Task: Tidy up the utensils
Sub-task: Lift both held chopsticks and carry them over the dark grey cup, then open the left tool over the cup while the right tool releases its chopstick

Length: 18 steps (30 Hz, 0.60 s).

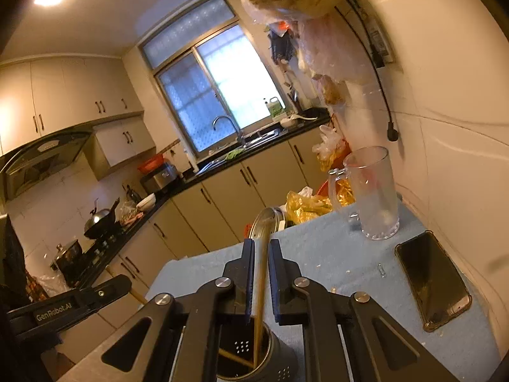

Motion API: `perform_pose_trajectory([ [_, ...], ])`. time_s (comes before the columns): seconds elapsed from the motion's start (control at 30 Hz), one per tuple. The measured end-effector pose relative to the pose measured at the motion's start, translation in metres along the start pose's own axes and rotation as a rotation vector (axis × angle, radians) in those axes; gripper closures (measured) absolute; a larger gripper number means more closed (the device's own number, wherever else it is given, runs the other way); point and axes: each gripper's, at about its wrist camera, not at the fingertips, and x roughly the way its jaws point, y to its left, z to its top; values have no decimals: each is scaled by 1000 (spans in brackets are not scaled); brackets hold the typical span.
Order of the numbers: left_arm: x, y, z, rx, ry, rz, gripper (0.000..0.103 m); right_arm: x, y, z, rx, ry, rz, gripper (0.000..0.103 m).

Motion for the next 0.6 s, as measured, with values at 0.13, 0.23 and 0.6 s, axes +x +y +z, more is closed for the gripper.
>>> perform_pose_trajectory([
  [0.13, -16, 4, 0, 2, 9, -22, 71, -16, 4, 5, -5, -6, 25, 84],
  [0.23, -40, 10, -3, 7, -27, -11, 44, -44, 8, 8, -8, -25, 22, 67],
  [0.6, -130, 58, -97, 27, 15, 132, 43, -142, 1, -56, -54, 101, -23, 32],
])
